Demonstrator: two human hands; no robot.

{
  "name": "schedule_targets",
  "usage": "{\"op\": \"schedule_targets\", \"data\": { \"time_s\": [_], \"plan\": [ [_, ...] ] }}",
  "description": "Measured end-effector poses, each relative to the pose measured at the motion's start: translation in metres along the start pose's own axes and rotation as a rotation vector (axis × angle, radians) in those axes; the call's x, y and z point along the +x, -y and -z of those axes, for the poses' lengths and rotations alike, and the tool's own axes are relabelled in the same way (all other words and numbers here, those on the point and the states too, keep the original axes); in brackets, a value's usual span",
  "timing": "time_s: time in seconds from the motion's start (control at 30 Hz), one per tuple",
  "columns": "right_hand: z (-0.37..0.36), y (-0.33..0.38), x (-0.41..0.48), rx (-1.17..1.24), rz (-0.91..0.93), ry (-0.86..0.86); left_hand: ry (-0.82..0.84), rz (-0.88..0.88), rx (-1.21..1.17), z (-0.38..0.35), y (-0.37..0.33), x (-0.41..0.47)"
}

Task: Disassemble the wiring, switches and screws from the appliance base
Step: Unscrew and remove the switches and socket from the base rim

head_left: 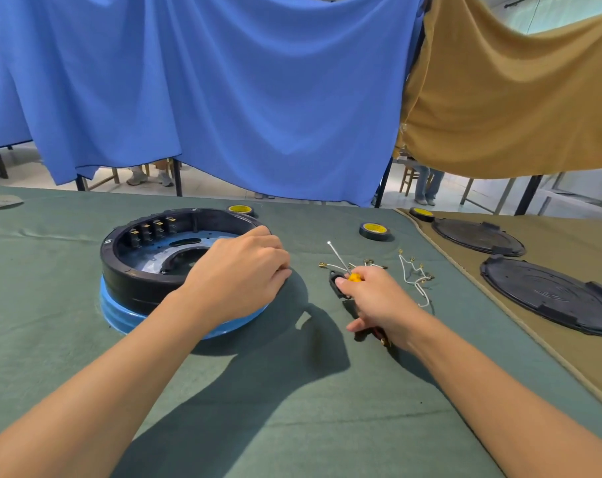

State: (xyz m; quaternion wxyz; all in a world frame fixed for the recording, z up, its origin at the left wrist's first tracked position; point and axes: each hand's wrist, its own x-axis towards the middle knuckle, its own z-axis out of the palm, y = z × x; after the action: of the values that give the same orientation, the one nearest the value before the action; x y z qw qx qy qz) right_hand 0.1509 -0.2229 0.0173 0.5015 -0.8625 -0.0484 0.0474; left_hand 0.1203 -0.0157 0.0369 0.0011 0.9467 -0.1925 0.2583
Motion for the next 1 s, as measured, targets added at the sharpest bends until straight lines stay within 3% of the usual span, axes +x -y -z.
{"op": "schedule_targets", "data": {
  "time_s": [0.27,0.53,0.63,0.8,0.9,1.0],
  "plan": [
    [0.034,-0.013,0.011,0.003,0.017,0.065,-0.017,-0.012,-0.003,-0.001,-0.001,0.000],
    [0.017,0.000,0.001,-0.692,0.404,0.093,-0.028,-0.012,-0.020,-0.001,0.000,0.001],
    [0.008,-0.003,0.000,-0.772,0.426,0.104,-0.020,0.027,-0.109,0.005,0.000,0.002],
    [0.023,0.004,0.001,-0.451,0.298,0.073,0.003,0.098,-0.115,0.023,0.016,-0.011],
    [0.026,0.012,0.000,-0.149,0.212,-0.014,-0.099,0.134,-0.080,0.026,0.032,-0.031],
    [0.013,0.024,-0.005,0.073,0.145,0.024,-0.248,0.104,0.047,0.022,0.050,-0.059]
  ]
}}
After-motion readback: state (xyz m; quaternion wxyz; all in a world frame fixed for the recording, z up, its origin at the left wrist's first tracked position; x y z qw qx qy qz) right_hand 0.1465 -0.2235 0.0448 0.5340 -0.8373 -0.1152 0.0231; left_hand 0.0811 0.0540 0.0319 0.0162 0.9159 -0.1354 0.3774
